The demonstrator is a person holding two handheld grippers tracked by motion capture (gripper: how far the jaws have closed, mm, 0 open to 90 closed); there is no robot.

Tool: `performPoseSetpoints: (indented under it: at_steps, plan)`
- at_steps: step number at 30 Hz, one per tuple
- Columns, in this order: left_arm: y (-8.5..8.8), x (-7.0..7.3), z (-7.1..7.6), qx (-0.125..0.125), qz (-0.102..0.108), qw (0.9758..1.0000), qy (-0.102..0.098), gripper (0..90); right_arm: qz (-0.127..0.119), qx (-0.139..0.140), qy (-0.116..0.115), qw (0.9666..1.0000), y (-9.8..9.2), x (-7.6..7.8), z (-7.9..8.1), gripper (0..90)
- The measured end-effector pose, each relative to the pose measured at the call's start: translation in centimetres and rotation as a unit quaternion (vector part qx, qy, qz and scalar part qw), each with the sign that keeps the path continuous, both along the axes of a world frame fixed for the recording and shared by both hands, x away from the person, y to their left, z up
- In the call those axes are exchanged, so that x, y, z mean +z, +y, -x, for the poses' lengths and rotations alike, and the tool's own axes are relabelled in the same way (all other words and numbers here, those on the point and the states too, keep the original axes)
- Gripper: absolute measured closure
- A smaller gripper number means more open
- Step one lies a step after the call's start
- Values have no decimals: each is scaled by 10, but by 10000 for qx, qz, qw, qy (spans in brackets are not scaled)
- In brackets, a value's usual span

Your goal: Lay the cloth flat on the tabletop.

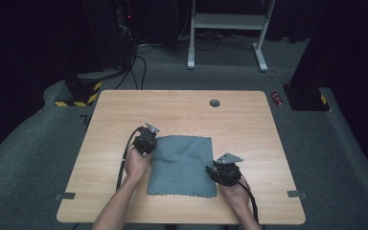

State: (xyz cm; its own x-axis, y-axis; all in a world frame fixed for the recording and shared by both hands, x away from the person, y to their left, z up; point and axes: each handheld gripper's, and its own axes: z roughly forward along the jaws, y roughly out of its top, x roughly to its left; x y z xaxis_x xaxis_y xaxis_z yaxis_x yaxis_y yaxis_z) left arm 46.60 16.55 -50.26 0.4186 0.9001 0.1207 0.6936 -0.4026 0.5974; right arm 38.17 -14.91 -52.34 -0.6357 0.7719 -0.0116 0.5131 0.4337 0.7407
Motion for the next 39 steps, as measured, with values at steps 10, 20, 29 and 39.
performPoseSetpoints:
  at_steps: [10, 20, 29, 39]
  plan:
    - [9, 7, 66, -312, 494, 9977, -330, 541, -35, -5, 35, 10000, 0, 0, 0, 612]
    - [27, -18, 113, -200, 923, 9945, -458, 478, -83, -81, 52, 9999, 4, 13, -28, 719]
    - [29, -24, 120, -166, 1011, 9919, -746, 458, 229, -129, 122, 9996, 29, 5, -72, 757]
    - [21, -24, 123, -235, 1022, 9917, -737, 451, 203, -363, 260, 9988, 22, 13, -81, 715]
